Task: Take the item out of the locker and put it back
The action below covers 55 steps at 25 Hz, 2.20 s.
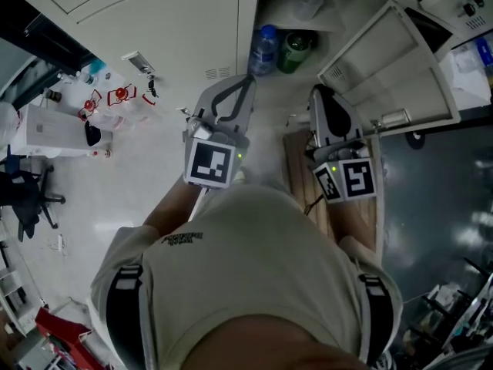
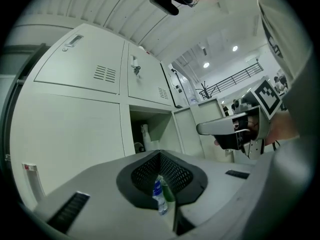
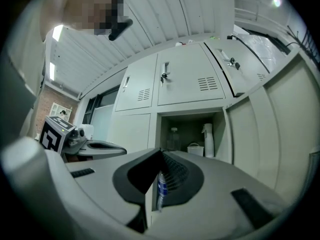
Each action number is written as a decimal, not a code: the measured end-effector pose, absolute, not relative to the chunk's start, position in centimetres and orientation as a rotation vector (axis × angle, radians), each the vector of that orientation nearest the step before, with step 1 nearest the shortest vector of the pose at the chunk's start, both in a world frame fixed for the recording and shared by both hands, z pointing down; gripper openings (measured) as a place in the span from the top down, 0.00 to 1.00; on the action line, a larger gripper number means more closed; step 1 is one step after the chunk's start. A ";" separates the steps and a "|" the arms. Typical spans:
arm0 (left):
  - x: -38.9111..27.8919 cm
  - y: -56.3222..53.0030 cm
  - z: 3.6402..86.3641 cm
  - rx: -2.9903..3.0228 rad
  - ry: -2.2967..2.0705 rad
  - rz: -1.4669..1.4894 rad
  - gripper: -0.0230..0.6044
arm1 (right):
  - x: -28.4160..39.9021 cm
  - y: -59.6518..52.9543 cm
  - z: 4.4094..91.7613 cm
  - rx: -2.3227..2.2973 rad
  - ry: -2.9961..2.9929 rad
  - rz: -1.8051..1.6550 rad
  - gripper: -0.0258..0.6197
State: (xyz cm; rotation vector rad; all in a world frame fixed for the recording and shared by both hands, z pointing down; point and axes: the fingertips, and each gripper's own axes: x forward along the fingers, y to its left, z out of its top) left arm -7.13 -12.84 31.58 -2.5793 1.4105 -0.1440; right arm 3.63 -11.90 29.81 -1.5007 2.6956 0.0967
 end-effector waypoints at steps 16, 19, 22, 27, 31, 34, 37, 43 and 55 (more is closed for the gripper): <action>-4.5 -13.9 31.4 -2.550 1.524 -0.162 0.94 | 5.5 -14.1 29.7 -1.369 2.771 0.071 0.96; -4.2 -14.1 31.4 -2.555 1.550 -0.150 0.94 | 5.8 -14.5 29.7 -1.354 2.777 0.070 0.96; -4.0 -14.4 31.7 -2.557 1.583 -0.150 0.94 | 6.0 -14.9 29.8 -1.336 2.784 0.061 0.96; -3.5 -15.4 31.5 -2.532 1.591 -0.160 0.94 | 6.5 -16.2 29.3 -1.329 2.759 0.069 0.95; -3.4 -16.6 31.1 -2.519 1.599 -0.159 0.94 | 6.7 -17.7 29.1 -1.346 2.764 0.097 0.88; -3.4 -17.4 31.0 -2.513 1.592 -0.165 0.94 | 6.5 -18.8 28.8 -1.359 2.767 0.130 0.81; -3.2 -18.3 30.5 -2.507 1.590 -0.151 0.94 | 6.3 -20.1 28.3 -1.373 2.767 0.158 0.73; -2.5 -20.8 28.9 -2.481 1.589 -0.088 0.94 | 5.9 -23.6 27.2 -1.407 2.756 0.217 0.60; -2.1 -25.3 28.5 -2.415 1.570 -0.053 0.94 | 4.5 -31.8 28.8 -1.593 2.687 0.174 0.43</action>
